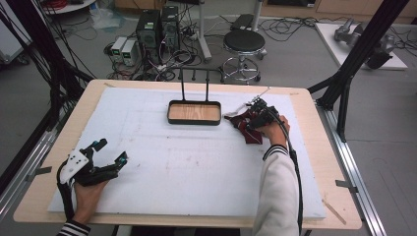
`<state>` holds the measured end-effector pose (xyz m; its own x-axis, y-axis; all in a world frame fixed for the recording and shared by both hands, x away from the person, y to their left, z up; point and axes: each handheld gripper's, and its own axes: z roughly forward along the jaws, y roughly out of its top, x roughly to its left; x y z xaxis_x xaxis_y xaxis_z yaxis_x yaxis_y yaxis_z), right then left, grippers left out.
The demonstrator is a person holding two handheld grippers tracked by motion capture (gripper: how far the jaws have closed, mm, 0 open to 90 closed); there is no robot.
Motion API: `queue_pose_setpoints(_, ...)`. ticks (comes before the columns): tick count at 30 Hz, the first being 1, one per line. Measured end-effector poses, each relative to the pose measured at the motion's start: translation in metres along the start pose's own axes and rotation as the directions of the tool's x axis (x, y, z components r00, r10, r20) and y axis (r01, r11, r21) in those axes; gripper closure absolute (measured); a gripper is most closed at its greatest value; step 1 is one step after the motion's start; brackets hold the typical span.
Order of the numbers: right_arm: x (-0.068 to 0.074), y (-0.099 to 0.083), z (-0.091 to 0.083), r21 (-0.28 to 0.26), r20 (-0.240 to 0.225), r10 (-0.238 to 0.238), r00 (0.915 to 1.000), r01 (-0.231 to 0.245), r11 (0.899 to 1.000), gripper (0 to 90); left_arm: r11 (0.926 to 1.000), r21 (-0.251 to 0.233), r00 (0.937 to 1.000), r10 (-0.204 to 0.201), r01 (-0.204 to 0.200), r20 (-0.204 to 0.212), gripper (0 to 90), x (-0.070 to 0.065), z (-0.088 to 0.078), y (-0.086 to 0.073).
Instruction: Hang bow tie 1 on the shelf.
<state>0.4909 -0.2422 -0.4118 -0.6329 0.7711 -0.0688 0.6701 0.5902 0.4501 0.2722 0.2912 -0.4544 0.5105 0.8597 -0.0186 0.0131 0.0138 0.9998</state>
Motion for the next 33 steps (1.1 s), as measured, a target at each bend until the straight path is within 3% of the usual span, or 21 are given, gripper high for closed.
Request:
queue_pose_setpoints(15,-0.0029,0.0003,0.0044,0.015,-0.013,0.034,0.9993,-0.034,0.999,66.5,1.0000,0.002,1.0000,0.007,-0.007,-0.001,11.4,-0.0004,0.0000,0.0001)
queue_pose_setpoints(33,-0.0023,-0.0015,0.0025,0.011,-0.010,0.062,0.9980,-0.062,0.998,73.2,1.0000,0.001,1.0000,0.005,-0.005,-0.001,11.4,-0.0005,-0.0003,0.0000)
